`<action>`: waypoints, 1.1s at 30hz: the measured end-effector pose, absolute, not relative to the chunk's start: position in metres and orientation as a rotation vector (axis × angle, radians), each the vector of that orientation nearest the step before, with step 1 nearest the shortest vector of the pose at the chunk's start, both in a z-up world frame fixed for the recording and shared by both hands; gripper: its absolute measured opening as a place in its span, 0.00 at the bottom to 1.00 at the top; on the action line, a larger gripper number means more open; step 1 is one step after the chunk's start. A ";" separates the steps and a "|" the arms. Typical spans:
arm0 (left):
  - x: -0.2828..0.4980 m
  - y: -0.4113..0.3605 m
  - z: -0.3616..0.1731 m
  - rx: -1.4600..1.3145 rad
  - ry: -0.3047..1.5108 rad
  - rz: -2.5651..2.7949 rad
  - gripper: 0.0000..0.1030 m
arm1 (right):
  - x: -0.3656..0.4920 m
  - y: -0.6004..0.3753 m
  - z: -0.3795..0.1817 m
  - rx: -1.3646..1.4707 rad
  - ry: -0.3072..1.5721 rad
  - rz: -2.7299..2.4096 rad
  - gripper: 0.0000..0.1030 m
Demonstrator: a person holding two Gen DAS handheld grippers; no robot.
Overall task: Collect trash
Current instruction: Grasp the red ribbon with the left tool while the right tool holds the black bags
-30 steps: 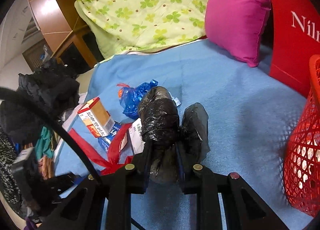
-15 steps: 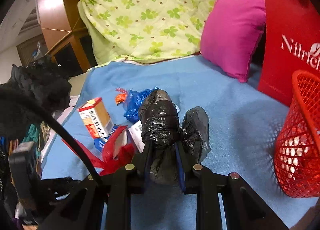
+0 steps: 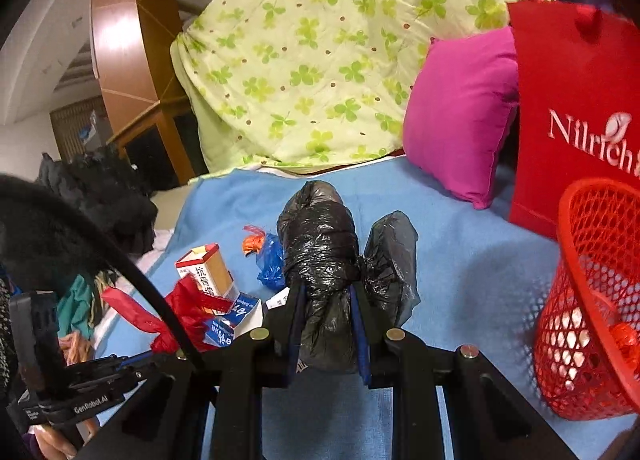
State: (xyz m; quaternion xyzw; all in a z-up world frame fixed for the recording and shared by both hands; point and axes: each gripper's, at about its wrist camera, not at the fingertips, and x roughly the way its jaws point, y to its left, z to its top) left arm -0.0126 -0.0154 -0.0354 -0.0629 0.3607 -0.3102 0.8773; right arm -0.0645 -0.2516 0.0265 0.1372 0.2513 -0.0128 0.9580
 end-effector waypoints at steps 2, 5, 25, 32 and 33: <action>-0.014 -0.017 -0.036 -0.119 0.747 -0.638 0.12 | -0.066 -0.259 0.017 0.294 0.515 -0.025 0.23; -0.021 -0.021 -0.038 -0.084 0.740 -0.630 0.12 | -0.066 -0.267 0.014 0.316 0.542 -0.021 0.23; -0.072 -0.065 -0.007 0.030 0.652 -0.644 0.13 | -0.102 -0.315 0.042 0.419 0.442 0.084 0.23; -0.062 -0.039 -0.043 -0.031 0.720 -0.593 0.13 | -0.095 -0.296 0.024 0.281 0.644 0.082 0.27; -0.059 -0.035 -0.048 -0.042 0.738 -0.581 0.13 | -0.095 -0.293 0.019 0.257 0.679 0.064 0.32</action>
